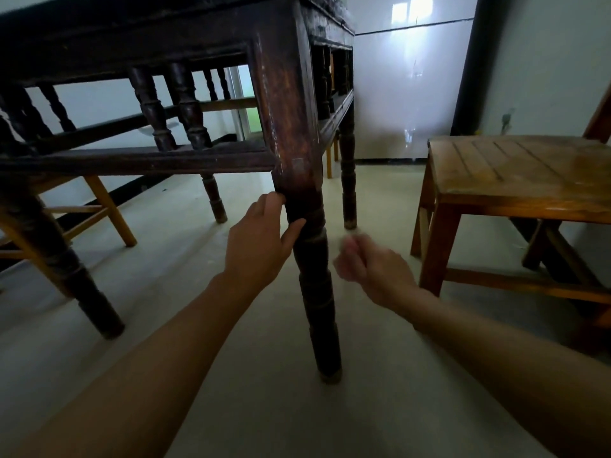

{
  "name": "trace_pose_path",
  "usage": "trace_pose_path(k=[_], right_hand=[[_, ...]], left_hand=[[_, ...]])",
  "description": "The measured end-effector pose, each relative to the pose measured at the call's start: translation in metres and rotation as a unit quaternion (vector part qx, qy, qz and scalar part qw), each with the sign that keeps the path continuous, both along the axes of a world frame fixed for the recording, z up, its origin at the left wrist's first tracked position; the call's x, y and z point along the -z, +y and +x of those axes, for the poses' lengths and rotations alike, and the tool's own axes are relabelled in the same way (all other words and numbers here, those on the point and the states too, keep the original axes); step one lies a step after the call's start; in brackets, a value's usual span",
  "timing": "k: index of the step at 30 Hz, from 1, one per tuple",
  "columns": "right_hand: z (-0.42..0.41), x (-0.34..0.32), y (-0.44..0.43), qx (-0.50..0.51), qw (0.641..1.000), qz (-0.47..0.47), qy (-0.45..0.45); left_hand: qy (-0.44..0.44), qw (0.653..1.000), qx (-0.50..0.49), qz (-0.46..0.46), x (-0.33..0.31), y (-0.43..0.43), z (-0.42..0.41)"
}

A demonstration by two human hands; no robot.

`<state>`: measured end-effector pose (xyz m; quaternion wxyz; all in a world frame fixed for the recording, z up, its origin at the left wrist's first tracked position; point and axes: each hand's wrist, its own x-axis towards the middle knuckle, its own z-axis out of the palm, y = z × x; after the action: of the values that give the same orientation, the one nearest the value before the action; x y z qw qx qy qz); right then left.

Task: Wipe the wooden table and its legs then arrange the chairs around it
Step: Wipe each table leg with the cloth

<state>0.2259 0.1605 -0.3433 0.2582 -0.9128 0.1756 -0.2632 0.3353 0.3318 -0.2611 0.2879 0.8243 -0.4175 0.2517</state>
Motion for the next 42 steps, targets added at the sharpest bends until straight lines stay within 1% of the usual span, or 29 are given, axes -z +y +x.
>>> trace_pose_path(k=[1, 2, 4, 7, 8, 10, 11, 12, 13, 15, 17, 19, 22, 23, 24, 25, 26, 27, 28, 29, 30, 32, 34, 35, 36, 38, 39, 41, 42], right_hand=[[0.008, -0.016, 0.003, 0.012, 0.997, 0.011, -0.081], [0.017, -0.027, 0.008, 0.015, 0.991, 0.029, -0.132], [0.031, -0.031, 0.027, 0.002, 0.985, 0.049, -0.166], [0.026, 0.015, 0.056, 0.006, 0.992, 0.010, -0.129], [0.016, 0.034, 0.057, -0.002, 0.995, -0.011, -0.095], [-0.004, 0.063, 0.047, -0.037, 0.998, -0.041, 0.012], [-0.011, 0.068, 0.040, -0.049, 0.997, -0.051, 0.035], [-0.014, 0.067, 0.034, -0.053, 0.997, -0.057, 0.024], [-0.012, 0.059, 0.029, -0.050, 0.997, -0.062, -0.018], [0.001, 0.032, 0.023, -0.014, 0.989, -0.045, -0.137], [0.020, 0.002, 0.023, 0.027, 0.978, -0.022, -0.204], [0.038, -0.019, 0.035, 0.025, 0.978, 0.014, -0.208], [0.051, -0.005, 0.053, 0.041, 0.975, 0.081, -0.201], [0.048, 0.010, 0.055, 0.049, 0.976, 0.085, -0.192], [0.039, 0.028, 0.052, 0.049, 0.982, 0.076, -0.163], [0.027, 0.046, 0.046, 0.036, 0.993, 0.053, -0.099], [0.014, 0.061, 0.039, 0.015, 1.000, 0.018, 0.000], [0.000, 0.070, 0.031, -0.004, 0.995, -0.005, 0.096], [-0.010, 0.070, 0.024, -0.006, 0.990, -0.004, 0.141], [-0.014, 0.064, 0.018, 0.002, 0.991, 0.013, 0.130], [-0.014, 0.050, 0.015, 0.017, 0.996, 0.046, 0.081], [0.000, 0.012, 0.014, 0.045, 0.995, 0.064, -0.069], [0.017, -0.022, 0.023, 0.029, 0.980, 0.055, -0.187], [0.024, -0.032, 0.031, 0.013, 0.974, 0.050, -0.220], [0.029, -0.033, 0.040, 0.001, 0.972, 0.047, -0.232], [0.029, -0.004, 0.056, -0.004, 0.977, 0.032, -0.209], [0.024, 0.020, 0.061, -0.002, 0.986, 0.032, -0.164], [0.006, 0.066, 0.062, 0.000, 0.999, 0.030, -0.010], [-0.004, 0.082, 0.059, 0.002, 0.997, 0.020, 0.079]], left_hand=[[0.007, 1.000, 0.004, -0.009, 0.000, -0.001, 0.000], [0.014, 1.000, 0.007, -0.017, 0.000, -0.003, -0.002], [0.024, 0.999, 0.008, -0.027, 0.000, -0.005, -0.003], [0.017, 1.000, 0.007, -0.024, 0.000, -0.004, -0.002], [0.012, 1.000, 0.007, -0.021, -0.001, -0.003, -0.001], [0.008, 1.000, 0.006, -0.018, -0.001, -0.002, 0.000], [0.008, 1.000, 0.007, -0.017, -0.001, -0.002, 0.000], [0.011, 1.000, 0.008, -0.017, -0.001, -0.002, 0.000], [0.015, 1.000, 0.010, -0.018, 0.000, -0.002, 0.000], [0.026, 0.999, 0.014, -0.023, 0.000, -0.003, 0.000], [0.035, 0.999, 0.015, -0.022, 0.002, -0.004, -0.001], [0.030, 0.999, 0.015, -0.017, 0.004, -0.005, -0.001], [0.027, 0.999, 0.015, -0.017, 0.004, -0.005, -0.001], [0.028, 0.999, 0.016, -0.017, 0.004, -0.005, -0.001], [0.028, 0.999, 0.017, -0.015, 0.003, -0.004, 0.000], [0.029, 0.999, 0.017, -0.011, 0.003, -0.004, 0.000], [0.030, 0.999, 0.019, -0.008, 0.002, -0.003, 0.000], [0.031, 0.999, 0.020, -0.005, 0.002, -0.003, 0.000], [0.031, 0.999, 0.022, -0.003, 0.001, -0.003, 0.000], [0.032, 0.999, 0.024, -0.002, 0.000, -0.003, 0.001], [0.032, 0.999, 0.026, -0.002, 0.000, -0.004, 0.001], [0.035, 0.999, 0.024, -0.007, 0.002, -0.005, 0.003], [0.046, 0.999, 0.022, -0.009, 0.005, -0.007, 0.003], [0.046, 0.999, 0.022, -0.009, 0.006, -0.007, 0.003], [0.043, 0.999, 0.023, -0.009, 0.006, -0.007, 0.003], [0.035, 0.999, 0.024, -0.009, 0.005, -0.006, 0.002], [0.032, 0.999, 0.024, -0.009, 0.004, -0.005, 0.002], [0.033, 0.999, 0.022, -0.010, 0.002, -0.005, 0.002], [0.033, 0.999, 0.022, -0.010, 0.002, -0.005, 0.001]])
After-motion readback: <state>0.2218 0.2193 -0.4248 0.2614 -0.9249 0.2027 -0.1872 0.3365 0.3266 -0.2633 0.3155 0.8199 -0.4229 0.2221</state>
